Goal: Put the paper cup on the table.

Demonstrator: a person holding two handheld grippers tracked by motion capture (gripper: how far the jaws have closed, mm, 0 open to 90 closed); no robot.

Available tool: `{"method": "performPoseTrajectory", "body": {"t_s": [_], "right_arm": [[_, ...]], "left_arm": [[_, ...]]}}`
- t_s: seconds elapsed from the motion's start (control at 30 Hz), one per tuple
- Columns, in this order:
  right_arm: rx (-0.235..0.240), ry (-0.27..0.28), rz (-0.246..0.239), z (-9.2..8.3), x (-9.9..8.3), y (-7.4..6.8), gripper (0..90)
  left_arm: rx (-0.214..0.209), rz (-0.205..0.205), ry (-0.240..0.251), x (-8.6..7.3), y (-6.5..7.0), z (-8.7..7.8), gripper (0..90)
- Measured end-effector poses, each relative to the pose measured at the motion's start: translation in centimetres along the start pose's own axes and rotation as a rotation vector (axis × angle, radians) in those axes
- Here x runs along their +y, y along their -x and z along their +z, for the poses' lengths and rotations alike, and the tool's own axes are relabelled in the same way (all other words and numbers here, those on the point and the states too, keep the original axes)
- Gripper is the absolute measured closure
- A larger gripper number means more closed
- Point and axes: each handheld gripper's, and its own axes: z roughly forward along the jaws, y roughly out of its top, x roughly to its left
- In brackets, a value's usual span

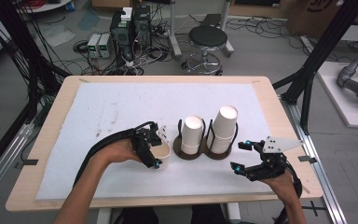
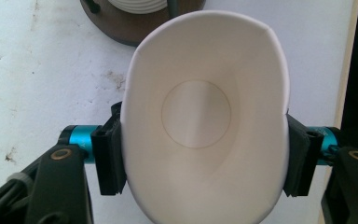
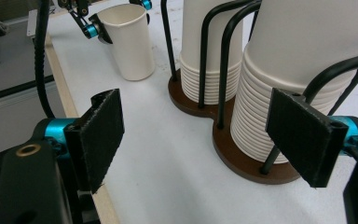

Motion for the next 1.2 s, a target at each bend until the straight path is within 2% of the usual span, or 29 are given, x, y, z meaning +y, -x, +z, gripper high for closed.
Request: {"method": "performPoseTrajectory", "body": {"t_s": [0.27,0.57,0.73,0.8,0.87,1.03,1.1,1.2], "right_arm": [[-0.002,-0.001,0.006,0.03,-0.09,0.02,19.8],[-0.004,0.000,0.009,-0.07,-0.10,0.03,19.8],[-0.006,0.002,0.007,-0.09,-0.11,0.04,19.8],[-0.007,0.002,0.010,-0.12,-0.13,0.03,19.8],[-0.008,0.002,0.009,-0.14,-0.14,0.05,19.8],[-0.007,0.003,0.007,-0.18,-0.16,0.09,19.8],[-0.007,0.004,0.009,-0.19,-0.16,0.09,19.8],[-0.006,0.003,0.009,-0.18,-0.14,0.05,19.8]], "left_arm": [[0.010,-0.010,0.002,0.15,0.01,0.15,24.5],[-0.006,-0.022,0.020,0.26,0.00,0.06,18.0],[-0.006,-0.021,0.011,0.32,0.05,0.20,15.2],[0.005,-0.027,0.016,0.37,0.11,0.26,12.3],[-0.003,-0.026,0.018,0.41,0.09,0.27,7.4],[-0.009,-0.021,0.025,0.45,0.18,0.41,5.8],[-0.012,-0.038,0.040,0.39,0.17,0.42,1.7],[-0.021,-0.041,0.044,0.12,0.10,0.66,1.7]]}}
